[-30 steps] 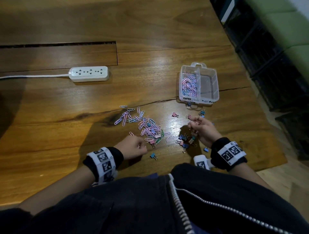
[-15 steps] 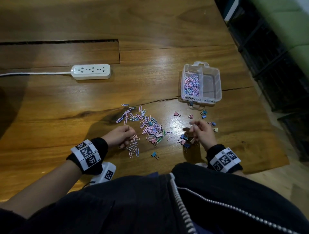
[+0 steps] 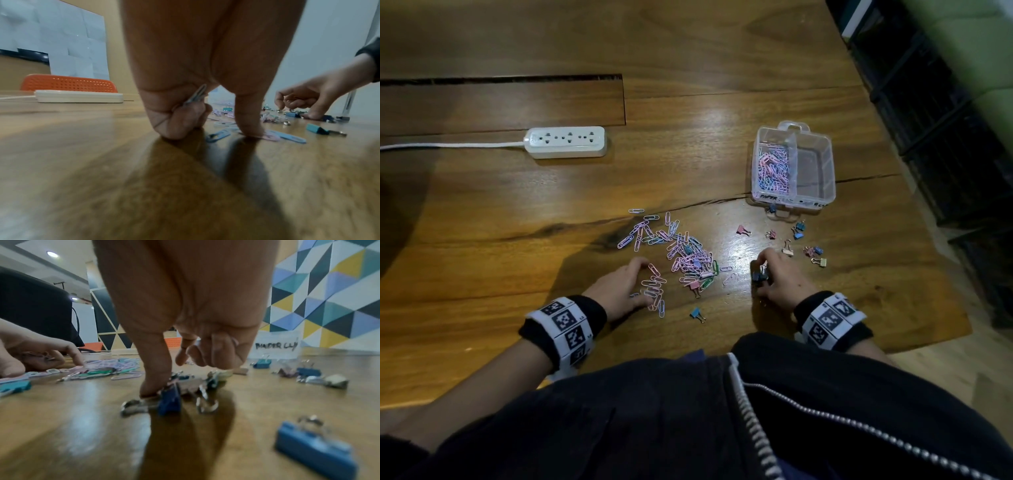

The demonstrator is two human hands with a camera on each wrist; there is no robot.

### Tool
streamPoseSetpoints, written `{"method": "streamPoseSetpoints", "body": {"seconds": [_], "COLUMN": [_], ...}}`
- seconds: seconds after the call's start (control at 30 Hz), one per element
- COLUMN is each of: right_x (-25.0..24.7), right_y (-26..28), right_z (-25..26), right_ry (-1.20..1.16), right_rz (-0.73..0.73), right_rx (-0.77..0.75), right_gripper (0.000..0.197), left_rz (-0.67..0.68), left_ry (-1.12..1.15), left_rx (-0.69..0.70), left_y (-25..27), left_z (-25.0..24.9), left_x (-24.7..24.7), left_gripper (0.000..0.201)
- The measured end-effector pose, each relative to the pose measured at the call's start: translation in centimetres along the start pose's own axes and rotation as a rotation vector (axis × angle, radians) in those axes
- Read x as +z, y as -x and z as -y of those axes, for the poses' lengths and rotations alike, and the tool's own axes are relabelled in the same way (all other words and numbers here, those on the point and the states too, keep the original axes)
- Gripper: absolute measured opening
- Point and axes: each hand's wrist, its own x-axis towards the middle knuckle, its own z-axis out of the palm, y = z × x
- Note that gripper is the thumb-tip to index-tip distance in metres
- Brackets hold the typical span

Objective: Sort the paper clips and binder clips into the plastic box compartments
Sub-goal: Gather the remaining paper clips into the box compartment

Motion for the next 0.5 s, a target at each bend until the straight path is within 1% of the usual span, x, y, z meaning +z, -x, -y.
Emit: {"method": "streamPoseSetpoints", "body": {"seconds": [0.07,0.1,0.13,0.2,0.23,0.27,0.3,0.43,0.5], "right_x": [-0.6,-0.7,-0.6,0.0,0.3,0.6,0.8,0.7,0.6], "right_y": [-0.1,-0.1,0.0,-0.1,-0.2,-0.4,-0.7,-1.5,-1.7], "right_z": [0.0,0.3,0.8,2.1,2.7,3.1,3.4,4.0,4.2], "right_ry": [0.013,0.003,-0.007,0.014,0.039,0.062,0.076,0.07,0.112], "right_rz": [-0.008,-0.015,-0.024,-0.029,-0.028,-0.028,-0.026,-0.039,-0.048], "right_rx": [-0.004,-0.025,-0.061,-0.135,-0.155,-0.166,-0.173,-0.201,-0.225], "right_gripper": [0.046,0.045,0.045,0.046,0.046,0.046,0.044,0.026,0.022], "left_rz": [-0.037,-0.041,-0.029,0.01,0.014,0.008,-0.007,-0.075,-0.097], "left_ry": [-0.001,0.001,0.004,-0.01,-0.038,-0.064,-0.072,-0.035,-0.051], "left_rx": [0.017,0.023,0.027,0.031,0.038,0.052,0.07,0.088,0.1], "left_y": [-0.3,-0.4,-0.5,-0.4,-0.3,-0.3,-0.4,-0.9,-1.2], "left_z": [-0.3,-0.4,-0.6,-1.1,-1.3,-1.4,-1.5,-1.1,-0.9], "left_x": [0.0,0.1,0.1,0.4,0.5,0.7,0.9,0.8,0.8], "left_gripper": [0.06,0.061,0.067,0.09,0.097,0.097,0.09,0.045,0.032]}}
